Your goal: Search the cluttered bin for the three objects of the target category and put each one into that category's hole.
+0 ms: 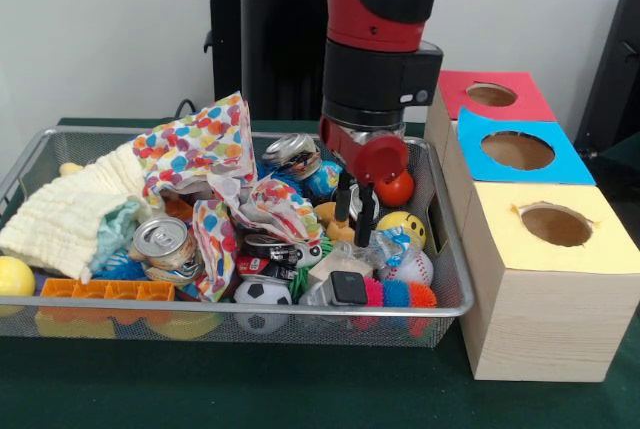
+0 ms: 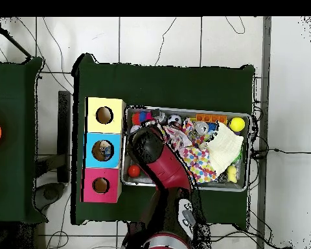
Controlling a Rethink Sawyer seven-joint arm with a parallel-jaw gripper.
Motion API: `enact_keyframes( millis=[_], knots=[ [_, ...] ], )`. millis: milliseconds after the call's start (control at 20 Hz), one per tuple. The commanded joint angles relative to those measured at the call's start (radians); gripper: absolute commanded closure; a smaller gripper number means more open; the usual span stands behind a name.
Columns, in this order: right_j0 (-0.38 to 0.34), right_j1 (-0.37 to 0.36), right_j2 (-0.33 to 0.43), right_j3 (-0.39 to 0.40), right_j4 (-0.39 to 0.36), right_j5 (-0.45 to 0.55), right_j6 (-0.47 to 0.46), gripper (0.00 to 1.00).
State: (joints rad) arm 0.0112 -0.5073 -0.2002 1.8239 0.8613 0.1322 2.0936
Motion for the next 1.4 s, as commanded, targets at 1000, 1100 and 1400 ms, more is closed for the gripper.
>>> enact_keyframes(
  millis=[1000, 1100, 1400],
  knots=[
    [-0.014, 0.163, 0.139, -0.086, 0.097, -0.091, 0.250, 0.00],
    [-0.025, 0.171, 0.141, -0.087, 0.089, -0.092, 0.240, 0.00],
    [-0.008, 0.172, 0.112, -0.093, 0.092, -0.062, 0.241, 0.00]
  ],
)
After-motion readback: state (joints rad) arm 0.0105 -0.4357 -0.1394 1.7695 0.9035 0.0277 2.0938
